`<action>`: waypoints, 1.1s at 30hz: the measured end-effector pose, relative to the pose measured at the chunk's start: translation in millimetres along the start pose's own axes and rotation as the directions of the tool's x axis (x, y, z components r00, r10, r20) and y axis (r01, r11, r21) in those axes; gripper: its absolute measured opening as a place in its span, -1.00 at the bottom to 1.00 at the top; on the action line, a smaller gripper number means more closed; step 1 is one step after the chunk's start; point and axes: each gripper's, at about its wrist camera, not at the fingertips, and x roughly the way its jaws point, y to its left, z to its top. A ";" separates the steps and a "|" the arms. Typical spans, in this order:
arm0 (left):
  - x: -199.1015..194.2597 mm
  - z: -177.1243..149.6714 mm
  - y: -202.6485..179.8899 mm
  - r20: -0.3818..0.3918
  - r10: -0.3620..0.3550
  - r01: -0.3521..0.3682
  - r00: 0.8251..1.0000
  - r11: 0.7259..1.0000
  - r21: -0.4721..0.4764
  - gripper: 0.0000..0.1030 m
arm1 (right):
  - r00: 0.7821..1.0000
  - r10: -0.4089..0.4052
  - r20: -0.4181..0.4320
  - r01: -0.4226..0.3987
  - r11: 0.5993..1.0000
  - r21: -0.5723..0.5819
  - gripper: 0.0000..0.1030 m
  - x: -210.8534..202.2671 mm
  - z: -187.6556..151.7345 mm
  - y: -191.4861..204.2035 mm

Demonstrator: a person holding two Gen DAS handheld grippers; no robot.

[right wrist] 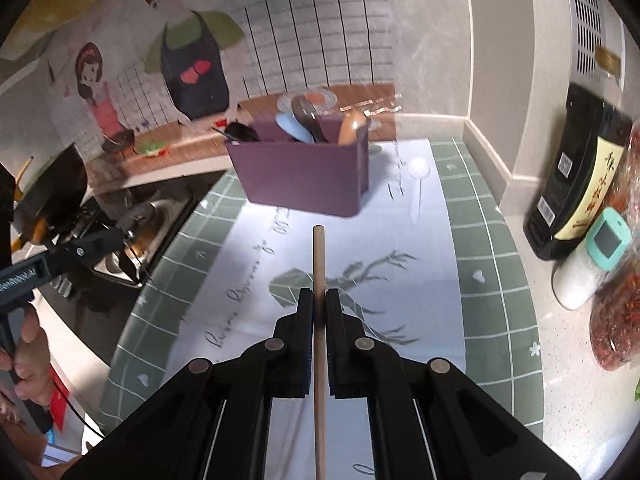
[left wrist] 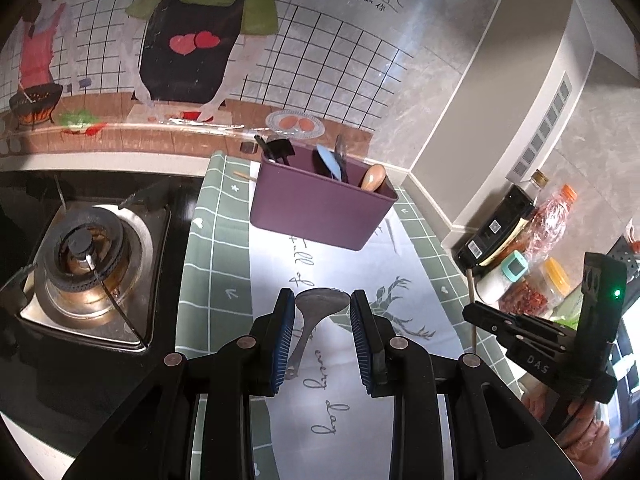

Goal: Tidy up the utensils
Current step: 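Lift the chopstick into the caddy with the right tool while the left tool places the dark spoon there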

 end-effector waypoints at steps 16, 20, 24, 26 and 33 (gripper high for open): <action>-52.8 149.1 -57.0 0.262 -0.082 0.047 0.962 0.989 0.138 -0.43 | 0.945 0.094 0.314 -0.057 0.991 -0.124 -0.90 -80.4 141.2 25.3; -40.5 181.7 -60.2 0.323 -0.059 0.014 0.944 0.990 0.139 -0.43 | 0.904 0.088 0.418 -0.028 0.989 -0.148 -0.90 -83.3 195.6 28.7; 0.0 201.4 -45.5 0.292 -0.039 0.018 0.956 0.997 0.075 -0.43 | 0.877 0.108 0.468 -0.033 0.986 -0.165 -0.89 -61.8 226.1 24.0; 18.8 204.6 -40.9 0.277 -0.027 0.013 0.961 0.999 0.053 -0.43 | 0.863 0.116 0.493 -0.031 0.984 -0.177 -0.89 -49.5 232.4 20.8; 86.3 201.1 -12.1 0.203 -0.003 0.006 0.979 1.000 -0.017 -0.43 | 0.862 0.154 0.483 -0.060 0.977 -0.204 -0.89 17.8 239.2 16.4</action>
